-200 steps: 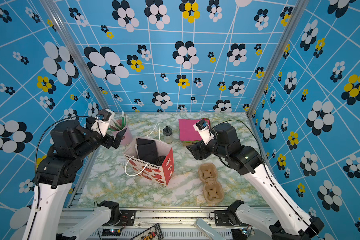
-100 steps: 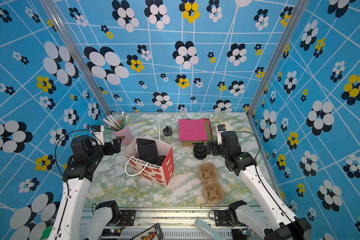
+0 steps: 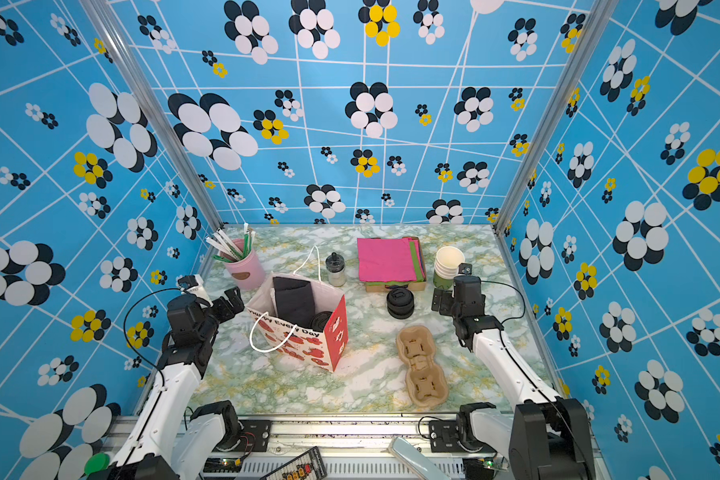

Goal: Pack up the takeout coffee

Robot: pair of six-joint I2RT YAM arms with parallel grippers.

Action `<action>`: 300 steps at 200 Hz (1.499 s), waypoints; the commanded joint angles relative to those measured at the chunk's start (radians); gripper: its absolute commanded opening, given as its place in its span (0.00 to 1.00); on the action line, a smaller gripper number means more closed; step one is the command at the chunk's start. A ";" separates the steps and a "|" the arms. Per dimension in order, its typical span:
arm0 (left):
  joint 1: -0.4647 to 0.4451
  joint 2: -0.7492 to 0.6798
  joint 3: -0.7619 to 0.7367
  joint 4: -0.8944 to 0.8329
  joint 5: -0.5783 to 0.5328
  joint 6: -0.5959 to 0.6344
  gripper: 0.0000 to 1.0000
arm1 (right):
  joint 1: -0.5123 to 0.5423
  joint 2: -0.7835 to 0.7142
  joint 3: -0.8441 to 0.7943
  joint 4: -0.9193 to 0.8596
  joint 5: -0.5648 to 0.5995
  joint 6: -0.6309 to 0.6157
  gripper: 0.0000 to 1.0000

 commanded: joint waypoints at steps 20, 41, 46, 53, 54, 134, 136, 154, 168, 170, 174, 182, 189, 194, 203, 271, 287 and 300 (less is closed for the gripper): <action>-0.042 0.055 -0.118 0.283 -0.155 -0.013 0.99 | -0.023 0.070 -0.071 0.231 0.067 -0.034 0.99; -0.067 0.086 -0.157 0.379 -0.186 0.035 0.99 | -0.023 0.118 -0.126 0.380 0.042 -0.091 0.99; -0.069 0.091 -0.164 0.397 -0.186 0.042 0.99 | -0.023 0.129 -0.139 0.414 0.037 -0.104 0.99; -0.074 0.102 -0.172 0.425 -0.186 0.052 0.99 | -0.023 0.144 -0.153 0.460 0.032 -0.118 0.99; -0.075 0.103 -0.174 0.429 -0.186 0.052 0.99 | -0.023 0.147 -0.156 0.465 0.032 -0.120 0.99; -0.102 0.299 -0.230 0.752 -0.119 0.160 0.99 | -0.028 0.264 -0.150 0.674 -0.106 -0.198 0.99; -0.103 0.304 -0.230 0.758 -0.117 0.162 0.99 | -0.029 0.266 -0.150 0.677 -0.113 -0.197 0.99; -0.108 0.348 -0.229 0.801 -0.098 0.162 0.99 | -0.030 0.311 -0.171 0.772 -0.134 -0.196 0.99; -0.114 0.379 -0.229 0.827 -0.089 0.170 0.99 | -0.042 0.302 -0.168 0.748 -0.139 -0.183 0.99; -0.116 0.385 -0.229 0.830 -0.088 0.171 0.99 | -0.044 0.301 -0.170 0.750 -0.141 -0.183 0.99; -0.118 0.394 -0.229 0.839 -0.086 0.171 0.99 | -0.045 0.303 -0.174 0.760 -0.143 -0.181 0.99; -0.121 0.415 -0.229 0.866 -0.083 0.175 0.99 | -0.047 0.304 -0.181 0.775 -0.144 -0.177 0.99; -0.121 0.425 -0.228 0.871 -0.071 0.170 0.99 | -0.050 0.305 -0.184 0.779 -0.146 -0.175 0.99; -0.125 0.429 -0.225 0.874 -0.065 0.174 0.99 | -0.053 0.307 -0.185 0.784 -0.150 -0.173 0.99; -0.132 0.444 -0.221 0.882 -0.062 0.180 0.99 | -0.060 0.317 -0.193 0.806 -0.155 -0.166 0.99; -0.167 0.588 -0.204 1.003 -0.028 0.212 0.99 | -0.070 0.370 -0.264 0.983 -0.157 -0.155 0.99; -0.171 0.638 -0.188 1.022 -0.010 0.224 0.99 | -0.070 0.368 -0.263 0.980 -0.157 -0.155 0.99; -0.182 0.683 -0.186 1.064 -0.013 0.238 0.99 | -0.070 0.368 -0.265 0.981 -0.155 -0.157 0.99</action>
